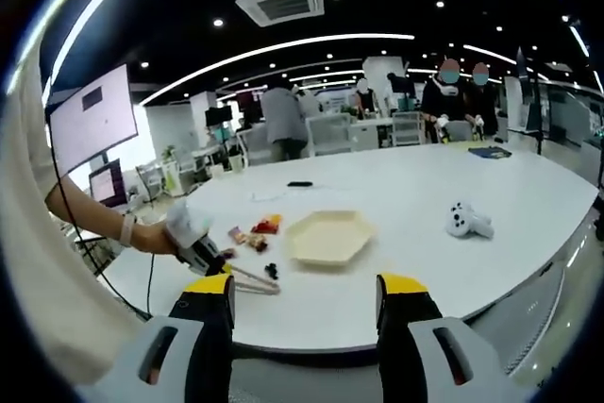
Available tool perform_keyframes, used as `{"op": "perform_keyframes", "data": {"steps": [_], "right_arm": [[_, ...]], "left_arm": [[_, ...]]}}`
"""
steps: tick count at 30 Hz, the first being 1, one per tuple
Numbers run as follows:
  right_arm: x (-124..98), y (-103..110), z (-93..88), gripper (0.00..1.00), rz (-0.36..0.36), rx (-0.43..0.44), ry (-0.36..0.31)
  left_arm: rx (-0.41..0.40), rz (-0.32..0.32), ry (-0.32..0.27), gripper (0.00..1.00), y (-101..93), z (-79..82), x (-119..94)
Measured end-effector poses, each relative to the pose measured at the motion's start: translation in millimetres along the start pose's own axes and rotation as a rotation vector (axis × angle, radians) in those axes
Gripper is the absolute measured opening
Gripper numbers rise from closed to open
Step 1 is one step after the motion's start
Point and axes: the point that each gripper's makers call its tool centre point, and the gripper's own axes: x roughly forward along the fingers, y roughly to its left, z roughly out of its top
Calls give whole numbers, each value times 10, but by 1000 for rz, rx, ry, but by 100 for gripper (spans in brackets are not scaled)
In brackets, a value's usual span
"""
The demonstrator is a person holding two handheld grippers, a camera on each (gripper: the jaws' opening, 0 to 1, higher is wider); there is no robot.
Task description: Place the target food into the container with the food tongs after gripping and lifting it, then release it inside without dropping or visibly crushing the food.
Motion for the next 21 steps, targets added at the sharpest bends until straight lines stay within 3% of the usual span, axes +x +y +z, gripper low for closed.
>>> {"op": "perform_keyframes", "data": {"steps": [10,16,21], "right_arm": [[247,179,56,61,129,-43,29],[306,386,-12,61,236,-64,61],[359,520,41,61,304,-90,51]], "left_arm": [[-50,52,-35,0,-188,-60,-415],[-77,58,-111,0,-352,42,-779],[-82,70,-145,0,-432,136,-951]]}}
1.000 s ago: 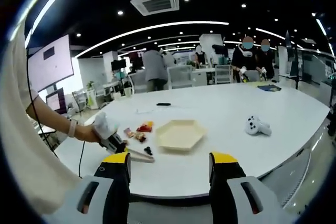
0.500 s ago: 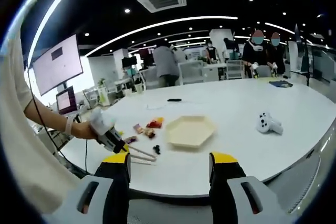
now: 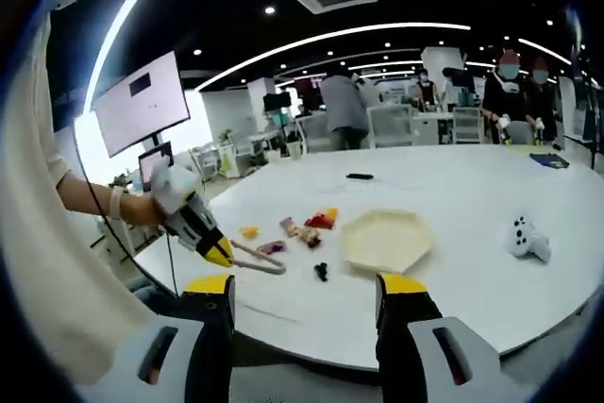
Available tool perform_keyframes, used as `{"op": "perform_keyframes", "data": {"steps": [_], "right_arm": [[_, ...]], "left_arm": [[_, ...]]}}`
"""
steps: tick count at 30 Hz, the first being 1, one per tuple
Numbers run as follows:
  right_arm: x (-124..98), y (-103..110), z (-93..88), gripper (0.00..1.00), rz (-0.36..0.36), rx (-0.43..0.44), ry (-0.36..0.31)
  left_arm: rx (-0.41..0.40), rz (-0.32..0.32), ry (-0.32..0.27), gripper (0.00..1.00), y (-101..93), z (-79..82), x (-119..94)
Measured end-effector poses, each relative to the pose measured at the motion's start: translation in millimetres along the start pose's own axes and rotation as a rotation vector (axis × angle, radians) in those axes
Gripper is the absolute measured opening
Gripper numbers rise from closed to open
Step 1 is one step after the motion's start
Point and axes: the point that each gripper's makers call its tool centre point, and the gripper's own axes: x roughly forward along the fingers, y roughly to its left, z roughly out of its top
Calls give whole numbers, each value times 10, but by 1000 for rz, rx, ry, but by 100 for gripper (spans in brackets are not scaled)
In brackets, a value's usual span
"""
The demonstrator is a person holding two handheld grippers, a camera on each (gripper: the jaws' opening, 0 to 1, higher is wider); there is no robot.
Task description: Place the target food into the container with the food tongs after gripping and lifting it, then release it inside without dropping or visibly crushing the food.
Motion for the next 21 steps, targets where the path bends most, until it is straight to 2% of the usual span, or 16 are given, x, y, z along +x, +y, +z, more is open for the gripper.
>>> {"op": "perform_keyframes", "data": {"steps": [5,13,15,17,21], "right_arm": [[47,20,-22,61,33,-29,25],[88,131,70,61,96,-54,24],[97,164,92,61,113,-67,20],[100,189,125,58,125,-88,4],[99,257,177,58,153,-82,-16]], "left_arm": [[15,-5,-32,0,-82,122,-94],[42,-11,-97,0,-125,334,-257],[75,-28,-121,0,-178,416,-297],[144,-53,-133,0,-271,520,-361],[161,-81,-151,0,-373,647,-426]]}}
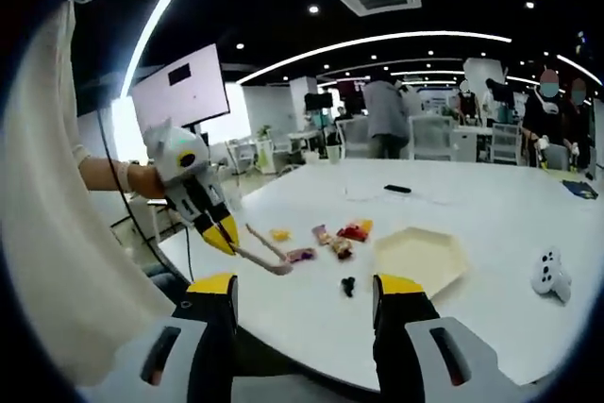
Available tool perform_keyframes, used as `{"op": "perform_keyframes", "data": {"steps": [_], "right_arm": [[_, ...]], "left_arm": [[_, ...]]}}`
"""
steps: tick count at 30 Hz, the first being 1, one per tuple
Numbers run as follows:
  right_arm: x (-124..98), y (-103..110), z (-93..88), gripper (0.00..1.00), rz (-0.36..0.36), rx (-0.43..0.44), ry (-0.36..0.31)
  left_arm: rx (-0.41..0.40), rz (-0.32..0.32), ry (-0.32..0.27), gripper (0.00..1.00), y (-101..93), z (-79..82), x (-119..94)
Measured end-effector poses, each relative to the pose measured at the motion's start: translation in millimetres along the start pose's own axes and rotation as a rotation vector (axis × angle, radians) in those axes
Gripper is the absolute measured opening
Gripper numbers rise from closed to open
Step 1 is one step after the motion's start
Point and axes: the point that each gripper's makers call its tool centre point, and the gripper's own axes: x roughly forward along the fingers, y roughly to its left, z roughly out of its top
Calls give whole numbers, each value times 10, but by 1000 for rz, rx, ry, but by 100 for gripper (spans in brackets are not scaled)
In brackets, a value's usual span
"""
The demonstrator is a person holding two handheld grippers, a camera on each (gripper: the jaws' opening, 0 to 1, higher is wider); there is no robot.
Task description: Place the target food into the container with the food tongs after gripping and lifting it, then release it inside without dropping or visibly crushing the food.
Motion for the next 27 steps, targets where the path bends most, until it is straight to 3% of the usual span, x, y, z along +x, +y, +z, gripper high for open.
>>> {"op": "perform_keyframes", "data": {"steps": [9,14,16,21,27], "right_arm": [[34,142,4,58,66,-32,19],[73,278,124,58,136,-24,4],[100,326,248,58,168,2,-25],[156,442,380,58,232,-46,-25],[245,585,345,56,296,-97,11]], "left_arm": [[-24,-46,-50,0,-144,98,-5],[-42,-52,-98,0,-186,177,-58],[-41,-57,-125,0,-206,234,-84],[-44,-69,-181,0,-244,394,-150],[-29,-89,-188,0,-288,437,-153]]}}
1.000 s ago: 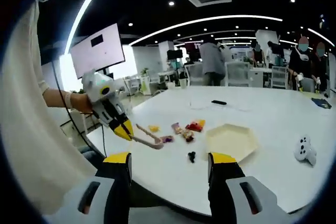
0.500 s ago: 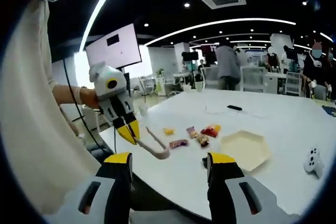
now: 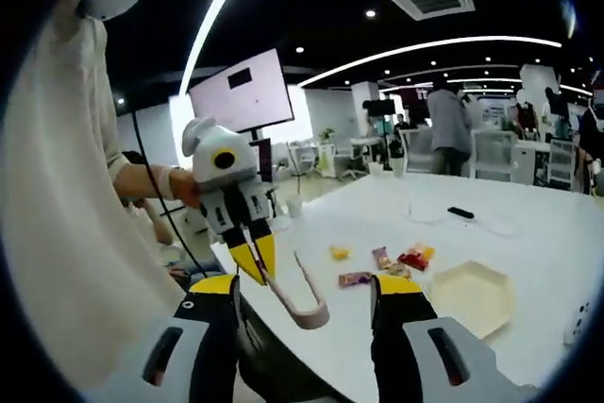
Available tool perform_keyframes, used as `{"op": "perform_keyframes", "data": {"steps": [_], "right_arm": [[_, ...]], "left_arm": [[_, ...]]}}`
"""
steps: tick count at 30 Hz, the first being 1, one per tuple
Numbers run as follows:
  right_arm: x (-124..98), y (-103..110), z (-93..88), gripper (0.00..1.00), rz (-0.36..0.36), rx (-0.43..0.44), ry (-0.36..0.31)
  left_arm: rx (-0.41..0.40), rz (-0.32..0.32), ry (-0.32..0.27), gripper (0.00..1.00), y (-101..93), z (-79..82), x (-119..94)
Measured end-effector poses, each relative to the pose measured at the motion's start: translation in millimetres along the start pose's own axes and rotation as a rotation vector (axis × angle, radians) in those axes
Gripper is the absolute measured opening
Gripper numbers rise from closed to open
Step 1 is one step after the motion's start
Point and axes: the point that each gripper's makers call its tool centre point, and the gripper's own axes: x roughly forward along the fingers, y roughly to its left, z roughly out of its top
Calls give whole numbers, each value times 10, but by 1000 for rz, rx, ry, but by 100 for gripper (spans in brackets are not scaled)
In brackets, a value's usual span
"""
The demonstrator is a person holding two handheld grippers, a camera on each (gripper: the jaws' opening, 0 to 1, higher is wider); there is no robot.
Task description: Place the target food into the container with the food tongs after gripping and lifting it, then release it inside without dropping or visibly crushing the food.
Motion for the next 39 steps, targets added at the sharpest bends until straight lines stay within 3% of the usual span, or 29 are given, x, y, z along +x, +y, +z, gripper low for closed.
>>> {"op": "perform_keyframes", "data": {"steps": [11,17,29,39], "right_arm": [[124,163,-55,53,81,-63,54],[152,200,-15,49,114,-87,51],[204,242,21,45,140,-93,48],[254,276,94,32,162,-105,19]], "left_arm": [[7,-32,-61,0,-75,149,-69],[-5,-56,-100,0,-105,243,-81],[2,-85,-108,0,-160,316,-56],[-15,-96,-135,0,-164,408,-74]]}}
